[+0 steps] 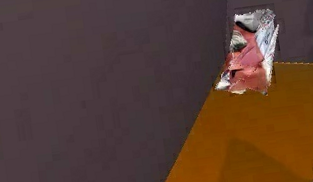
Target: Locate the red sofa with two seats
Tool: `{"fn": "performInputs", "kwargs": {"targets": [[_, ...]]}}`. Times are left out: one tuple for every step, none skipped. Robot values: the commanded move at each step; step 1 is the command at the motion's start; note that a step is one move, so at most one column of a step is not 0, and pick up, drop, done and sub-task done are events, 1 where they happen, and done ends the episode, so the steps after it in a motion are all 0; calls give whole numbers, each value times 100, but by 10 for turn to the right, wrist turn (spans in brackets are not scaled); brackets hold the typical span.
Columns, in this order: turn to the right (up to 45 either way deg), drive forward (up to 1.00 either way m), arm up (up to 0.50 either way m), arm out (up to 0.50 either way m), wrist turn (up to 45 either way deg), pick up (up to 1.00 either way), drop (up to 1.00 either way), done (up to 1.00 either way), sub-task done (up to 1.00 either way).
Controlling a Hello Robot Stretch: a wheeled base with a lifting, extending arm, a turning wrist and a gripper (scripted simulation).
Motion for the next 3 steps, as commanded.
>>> {"fn": "performInputs", "kwargs": {"targets": [[-90,0,0,0,0,0,0,0,0],[0,15,0,0,0,0,0,0,0],[360,0,0,0,0,0,0,0,0]]}}
